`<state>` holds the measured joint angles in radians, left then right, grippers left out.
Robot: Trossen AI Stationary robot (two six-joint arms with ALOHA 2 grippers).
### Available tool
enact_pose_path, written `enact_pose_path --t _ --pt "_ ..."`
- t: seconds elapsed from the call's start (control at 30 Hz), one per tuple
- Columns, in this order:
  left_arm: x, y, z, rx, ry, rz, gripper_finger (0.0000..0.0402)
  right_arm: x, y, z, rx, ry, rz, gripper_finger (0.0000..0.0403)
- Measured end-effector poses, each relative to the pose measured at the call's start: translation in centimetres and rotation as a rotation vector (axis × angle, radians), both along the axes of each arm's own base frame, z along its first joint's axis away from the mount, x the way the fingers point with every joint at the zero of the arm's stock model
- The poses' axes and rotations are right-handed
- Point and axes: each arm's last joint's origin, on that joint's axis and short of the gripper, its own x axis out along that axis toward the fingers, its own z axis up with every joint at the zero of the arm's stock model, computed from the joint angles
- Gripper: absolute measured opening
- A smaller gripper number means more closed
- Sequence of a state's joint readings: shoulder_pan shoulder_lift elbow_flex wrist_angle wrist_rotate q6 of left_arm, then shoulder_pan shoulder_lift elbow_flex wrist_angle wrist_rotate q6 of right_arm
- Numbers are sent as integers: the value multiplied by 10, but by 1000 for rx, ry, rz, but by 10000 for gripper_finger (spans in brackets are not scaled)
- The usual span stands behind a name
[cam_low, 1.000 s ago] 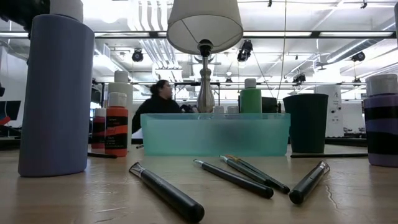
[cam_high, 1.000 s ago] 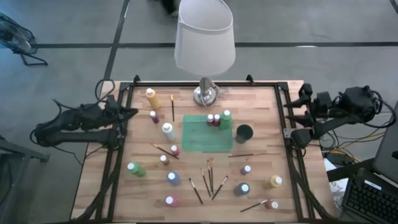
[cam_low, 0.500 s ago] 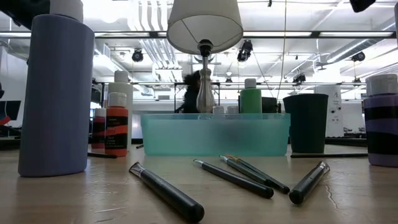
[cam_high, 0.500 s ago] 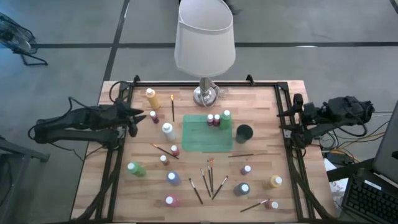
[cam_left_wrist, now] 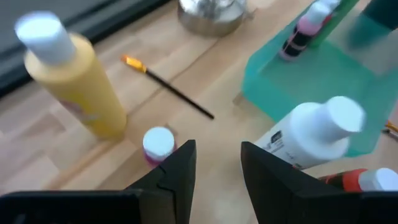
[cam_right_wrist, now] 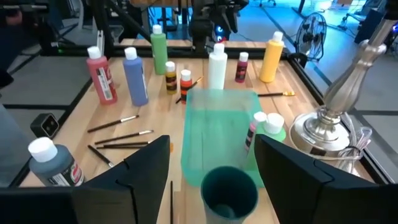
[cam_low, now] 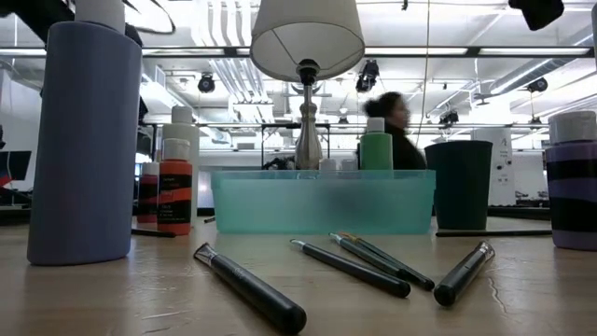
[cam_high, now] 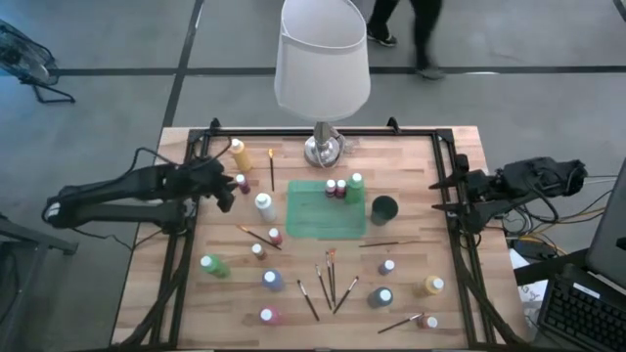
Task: Pick & Place Paint Supplies
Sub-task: Put the red paint bottle into the green bin
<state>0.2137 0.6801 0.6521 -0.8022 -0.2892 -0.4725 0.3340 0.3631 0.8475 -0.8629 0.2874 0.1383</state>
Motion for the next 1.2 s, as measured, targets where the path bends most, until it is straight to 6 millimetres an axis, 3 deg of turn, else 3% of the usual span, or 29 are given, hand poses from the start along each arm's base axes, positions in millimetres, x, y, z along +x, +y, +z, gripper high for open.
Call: enact_pose_path --t 0.23,0.37,0.57,0.77,0.93,1.2 --pt "10 23 -10 -118 64 62 133 0 0 -1 -3 2 1 254" --pt "13 35 -2 -109 69 103 133 0 0 -1 -63 1 21 267" --pt "19 43 14 -77 69 93 133 0 0 0 -80 -6 29 283" --pt "29 49 7 -172 208 110 136 0 0 0 -81 -5 30 302" --pt "36 53 -3 -258 316 153 169 0 0 0 -81 -5 30 318" --pt "41 55 -6 -263 322 157 246 0 0 0 -81 -5 30 344"
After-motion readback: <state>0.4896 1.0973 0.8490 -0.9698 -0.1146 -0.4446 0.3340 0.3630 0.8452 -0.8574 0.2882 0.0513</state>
